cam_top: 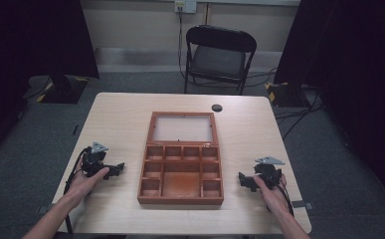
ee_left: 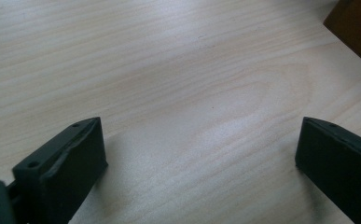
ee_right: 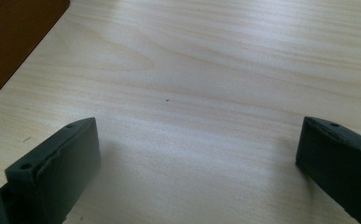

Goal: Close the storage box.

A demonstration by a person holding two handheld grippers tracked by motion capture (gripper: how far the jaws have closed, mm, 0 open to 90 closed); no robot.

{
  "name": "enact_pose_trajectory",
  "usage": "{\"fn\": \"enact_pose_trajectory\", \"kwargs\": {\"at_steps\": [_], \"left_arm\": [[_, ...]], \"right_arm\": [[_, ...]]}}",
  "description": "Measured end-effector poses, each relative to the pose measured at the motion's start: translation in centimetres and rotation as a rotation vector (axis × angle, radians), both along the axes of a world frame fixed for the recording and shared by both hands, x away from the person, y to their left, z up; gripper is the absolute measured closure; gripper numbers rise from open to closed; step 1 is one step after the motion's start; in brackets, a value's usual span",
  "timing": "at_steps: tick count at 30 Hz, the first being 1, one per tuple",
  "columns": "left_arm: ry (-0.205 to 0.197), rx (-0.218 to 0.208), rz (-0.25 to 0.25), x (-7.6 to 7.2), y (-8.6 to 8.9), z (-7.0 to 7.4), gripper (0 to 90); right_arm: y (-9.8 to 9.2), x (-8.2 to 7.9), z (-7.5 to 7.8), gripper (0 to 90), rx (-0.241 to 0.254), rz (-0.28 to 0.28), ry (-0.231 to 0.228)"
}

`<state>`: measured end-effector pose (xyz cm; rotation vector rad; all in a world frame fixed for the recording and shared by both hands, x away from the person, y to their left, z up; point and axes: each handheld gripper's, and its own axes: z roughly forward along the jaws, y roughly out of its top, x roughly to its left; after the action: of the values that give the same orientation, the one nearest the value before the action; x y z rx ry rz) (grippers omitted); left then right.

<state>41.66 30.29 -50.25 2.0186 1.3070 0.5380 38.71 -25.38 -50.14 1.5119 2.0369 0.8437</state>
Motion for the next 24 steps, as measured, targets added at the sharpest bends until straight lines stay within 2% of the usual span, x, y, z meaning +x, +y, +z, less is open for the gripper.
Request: {"fn": "enact_pose_trajectory", "kwargs": {"at_steps": [2,4,5,7,8,9,11,12,13,14,15,16,17,18,19,23,24], "left_arm": [[-0.001,0.005,0.006,0.0,0.2,0.2,6.4],[-0.002,-0.007,0.026,0.0,0.4,0.3,12.8],[0.003,-0.007,0.018,0.0,0.6,0.4,14.7],[0.010,-0.007,0.018,0.0,0.7,0.5,14.9],[0.018,-0.023,0.024,0.0,0.7,0.5,15.0],[0.021,-0.015,0.015,0.0,0.7,0.6,15.1],[0.031,-0.012,0.007,0.1,0.7,0.7,15.5],[0.031,-0.022,0.006,0.1,0.6,0.7,15.6],[0.034,-0.027,-0.001,0.1,0.6,0.9,15.7],[0.035,-0.020,-0.003,0.2,0.5,1.0,15.9],[0.032,-0.017,0.000,0.3,0.4,1.1,15.9],[0.045,-0.011,-0.014,0.4,0.3,1.1,16.0],[0.059,-0.018,-0.019,0.5,0.2,1.3,16.1],[0.066,-0.028,-0.030,0.5,0.2,1.5,16.0],[0.061,-0.031,-0.031,0.5,0.1,1.7,16.0],[0.043,-0.023,-0.028,0.5,-0.1,2.2,16.4],[0.022,-0.037,-0.020,0.5,-0.2,2.6,16.6]], "right_arm": [[0.0,0.0,0.0,0.0,0.000,0.000,0.000],[0.0,0.0,0.0,0.0,-0.001,0.001,-0.001],[0.0,0.0,0.0,0.0,-0.001,0.001,-0.001],[0.0,0.0,0.0,0.0,-0.005,0.007,0.001],[0.0,0.1,0.1,1.5,-0.009,0.018,0.001],[0.0,0.2,0.2,4.5,-0.009,0.013,0.003],[0.1,0.2,0.6,20.8,-0.005,0.002,-0.005],[0.0,0.2,0.7,19.6,0.003,0.000,-0.014],[-0.1,0.2,0.9,11.7,0.020,-0.003,-0.016],[-0.3,0.2,1.0,10.6,0.033,-0.006,-0.021],[-0.3,0.2,1.3,16.5,0.047,-0.013,-0.032],[-0.4,0.3,1.5,17.7,0.056,-0.021,-0.041],[-0.4,0.4,1.7,13.0,0.067,-0.021,-0.044],[-0.4,0.5,1.8,14.4,0.077,-0.016,-0.043],[-0.4,0.5,2.0,16.3,0.081,-0.012,-0.044],[0.2,0.8,2.3,14.7,0.076,0.018,-0.047],[0.3,1.0,2.4,14.3,0.077,0.026,-0.046]]}}
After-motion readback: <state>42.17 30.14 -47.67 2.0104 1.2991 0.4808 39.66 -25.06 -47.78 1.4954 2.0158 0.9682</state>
